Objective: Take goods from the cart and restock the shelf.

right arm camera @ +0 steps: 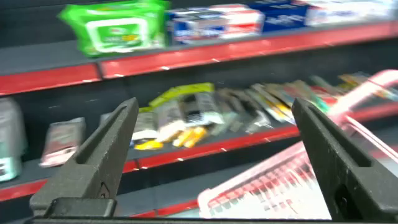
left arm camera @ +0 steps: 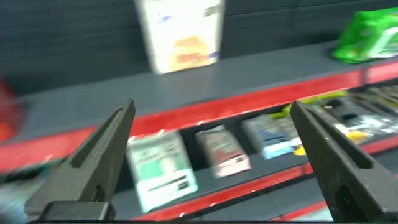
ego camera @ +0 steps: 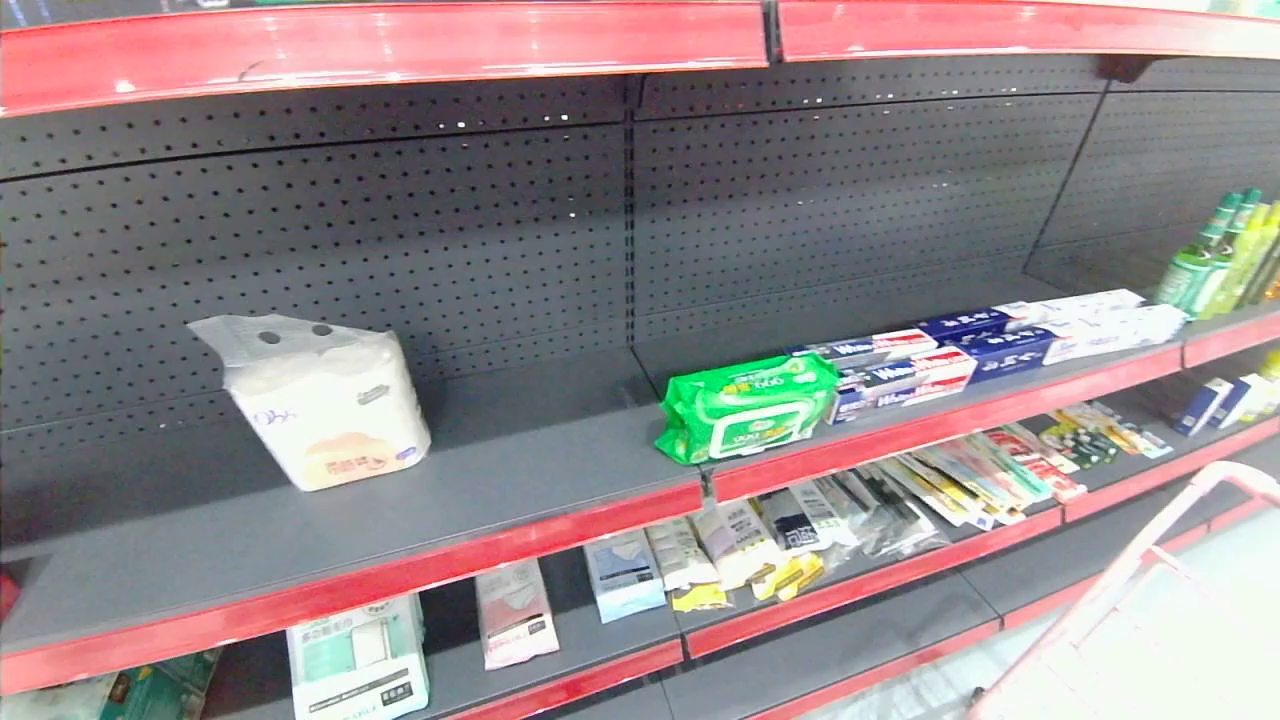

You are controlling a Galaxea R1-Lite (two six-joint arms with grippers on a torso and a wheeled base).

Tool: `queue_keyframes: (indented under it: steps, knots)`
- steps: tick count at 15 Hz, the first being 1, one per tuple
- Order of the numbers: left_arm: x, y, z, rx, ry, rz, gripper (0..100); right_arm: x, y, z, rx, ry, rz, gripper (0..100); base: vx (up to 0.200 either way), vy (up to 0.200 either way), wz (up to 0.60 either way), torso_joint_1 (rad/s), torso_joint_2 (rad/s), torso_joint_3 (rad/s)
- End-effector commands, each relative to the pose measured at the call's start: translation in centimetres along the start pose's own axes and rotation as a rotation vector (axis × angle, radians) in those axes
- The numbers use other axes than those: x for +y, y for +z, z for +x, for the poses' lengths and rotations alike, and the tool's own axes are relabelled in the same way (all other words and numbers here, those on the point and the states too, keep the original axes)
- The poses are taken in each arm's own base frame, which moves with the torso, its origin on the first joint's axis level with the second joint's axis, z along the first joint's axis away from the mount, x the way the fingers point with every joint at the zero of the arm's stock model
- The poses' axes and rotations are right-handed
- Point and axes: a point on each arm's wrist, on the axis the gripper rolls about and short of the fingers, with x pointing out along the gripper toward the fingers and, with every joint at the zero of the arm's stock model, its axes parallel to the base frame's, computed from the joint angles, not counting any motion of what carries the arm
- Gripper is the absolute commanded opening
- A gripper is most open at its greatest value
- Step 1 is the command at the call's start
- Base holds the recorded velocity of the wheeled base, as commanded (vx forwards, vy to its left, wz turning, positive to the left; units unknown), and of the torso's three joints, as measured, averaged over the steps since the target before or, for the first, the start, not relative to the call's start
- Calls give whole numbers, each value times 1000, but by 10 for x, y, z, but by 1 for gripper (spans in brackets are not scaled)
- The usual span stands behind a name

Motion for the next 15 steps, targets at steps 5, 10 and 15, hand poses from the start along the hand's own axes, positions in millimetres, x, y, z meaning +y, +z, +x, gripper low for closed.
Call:
queue_keyframes:
  steps: [5,10,15]
  knots:
    - [0,0,0,1,-2,0,100,0,0,0,2,0,-1,100,0,0,-600,3,1,1]
    - [0,0,0,1,0,0,100,0,0,0,2,0,-1,100,0,0,-600,3,5,3]
    - [0,0,0,0,0,0,100,0,0,0,2,0,1,100,0,0,-360,2,-1,1]
